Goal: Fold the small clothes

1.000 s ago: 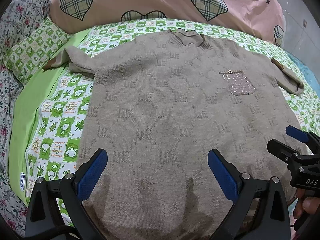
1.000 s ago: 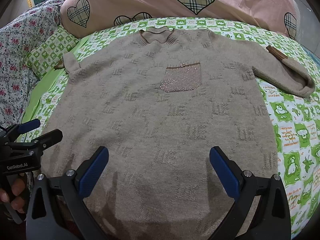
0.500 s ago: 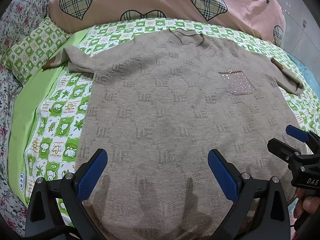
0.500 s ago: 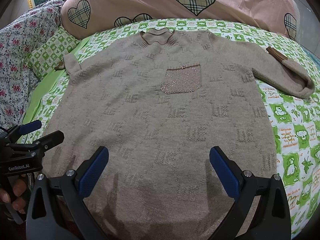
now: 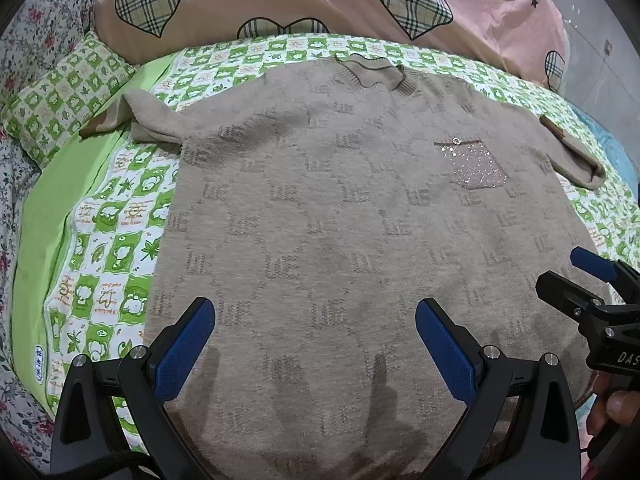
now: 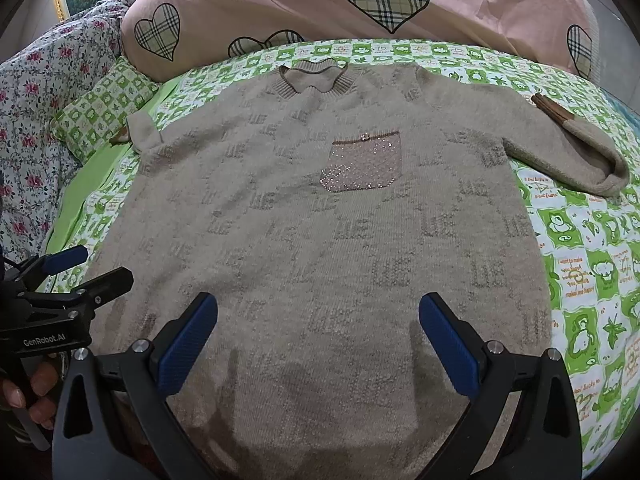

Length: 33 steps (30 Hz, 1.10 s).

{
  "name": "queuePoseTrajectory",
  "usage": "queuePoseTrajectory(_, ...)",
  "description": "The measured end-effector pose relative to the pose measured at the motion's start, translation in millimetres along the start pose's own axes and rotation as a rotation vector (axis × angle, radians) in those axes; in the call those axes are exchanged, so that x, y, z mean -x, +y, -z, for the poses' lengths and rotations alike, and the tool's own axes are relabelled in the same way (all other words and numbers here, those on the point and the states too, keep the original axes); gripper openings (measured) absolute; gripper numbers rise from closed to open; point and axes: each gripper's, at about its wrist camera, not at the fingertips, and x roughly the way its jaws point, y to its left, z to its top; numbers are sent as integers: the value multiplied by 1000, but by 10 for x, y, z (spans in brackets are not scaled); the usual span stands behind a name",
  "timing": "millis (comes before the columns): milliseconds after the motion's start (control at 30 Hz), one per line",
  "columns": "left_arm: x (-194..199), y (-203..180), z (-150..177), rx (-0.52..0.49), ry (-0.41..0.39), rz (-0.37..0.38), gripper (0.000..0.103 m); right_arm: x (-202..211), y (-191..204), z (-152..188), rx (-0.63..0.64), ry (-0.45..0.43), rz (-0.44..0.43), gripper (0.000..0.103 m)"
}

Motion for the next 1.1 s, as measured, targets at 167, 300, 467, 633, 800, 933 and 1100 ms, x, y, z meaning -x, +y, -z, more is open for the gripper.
queuePoseTrajectory(167, -36, 46, -26, 8, 51, 4, 101, -27, -24, -4, -4, 15, 5, 101)
queuePoseTrajectory(300, -84, 69, -57, 11, 50, 6, 101, -64, -79, -16, -11, 30, 25, 101)
queuePoseTrajectory(467, -136, 76, -123, -2, 45, 1, 101, -68, -200, -75, -32, 21, 28, 101)
queuePoseTrajectory(633, -215, 93, -216, -4, 44, -3, 101, 42, -435, -215, -82, -31, 41, 101)
queuePoseTrajectory(800, -279, 122, -398, 7, 26, -17, 101, 166, -924, -523, -161, -80, 55, 101)
queuePoseTrajectory(933, -339, 121, -524, 23, 27, -14, 101, 266, -1362, -848, -156, -137, 157, 85)
queuePoseTrajectory(1100, -466, 40, -626, 23, 50, 2, 101, 128, -1955, -1359, -149, -131, 285, 76)
